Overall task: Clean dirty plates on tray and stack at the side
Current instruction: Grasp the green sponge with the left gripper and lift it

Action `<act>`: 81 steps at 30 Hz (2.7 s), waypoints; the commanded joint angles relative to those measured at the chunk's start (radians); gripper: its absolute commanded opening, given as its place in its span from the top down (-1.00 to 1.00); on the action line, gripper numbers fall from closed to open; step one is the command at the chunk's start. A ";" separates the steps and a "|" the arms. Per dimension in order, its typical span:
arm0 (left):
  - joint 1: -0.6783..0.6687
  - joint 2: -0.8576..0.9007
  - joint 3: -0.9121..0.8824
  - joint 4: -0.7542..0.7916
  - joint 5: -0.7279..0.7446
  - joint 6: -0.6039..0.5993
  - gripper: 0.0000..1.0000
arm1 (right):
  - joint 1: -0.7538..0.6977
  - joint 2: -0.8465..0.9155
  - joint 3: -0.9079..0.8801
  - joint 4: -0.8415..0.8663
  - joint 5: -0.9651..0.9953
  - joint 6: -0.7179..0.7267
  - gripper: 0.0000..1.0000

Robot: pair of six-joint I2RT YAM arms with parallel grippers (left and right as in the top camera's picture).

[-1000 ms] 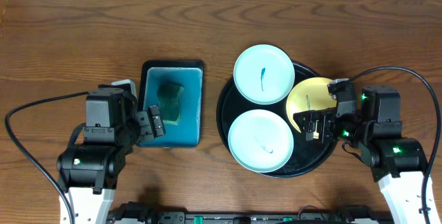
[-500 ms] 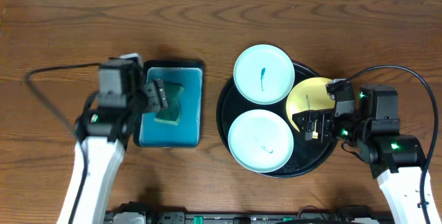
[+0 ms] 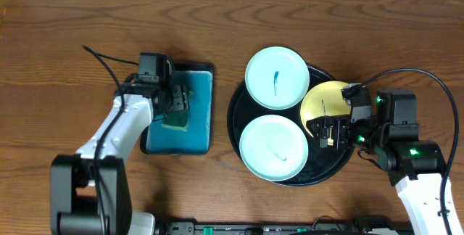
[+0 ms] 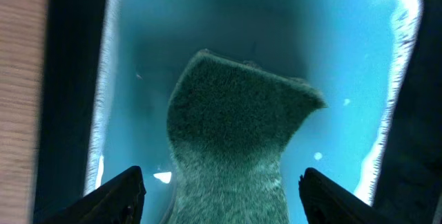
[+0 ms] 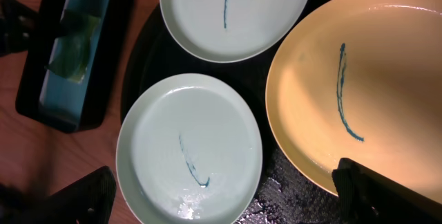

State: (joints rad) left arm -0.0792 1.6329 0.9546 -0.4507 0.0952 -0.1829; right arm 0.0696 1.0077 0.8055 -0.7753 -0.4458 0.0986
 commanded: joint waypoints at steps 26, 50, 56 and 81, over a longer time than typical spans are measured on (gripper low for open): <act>-0.049 0.026 0.018 0.003 -0.063 0.003 -0.26 | 0.013 0.001 0.017 -0.003 -0.003 0.005 -0.99; -0.079 0.039 -0.010 -0.009 -0.141 0.002 -0.14 | 0.013 0.001 0.017 -0.024 0.011 0.005 -0.99; -0.079 0.093 -0.018 0.006 -0.141 0.002 0.25 | 0.013 0.001 0.017 -0.024 0.011 0.005 -0.99; -0.067 -0.061 -0.013 -0.035 0.193 0.104 0.86 | 0.013 0.001 0.017 -0.026 0.010 0.006 -0.99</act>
State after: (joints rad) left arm -0.1478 1.6642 0.9463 -0.4732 0.1967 -0.1249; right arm 0.0696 1.0077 0.8055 -0.7975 -0.4335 0.0986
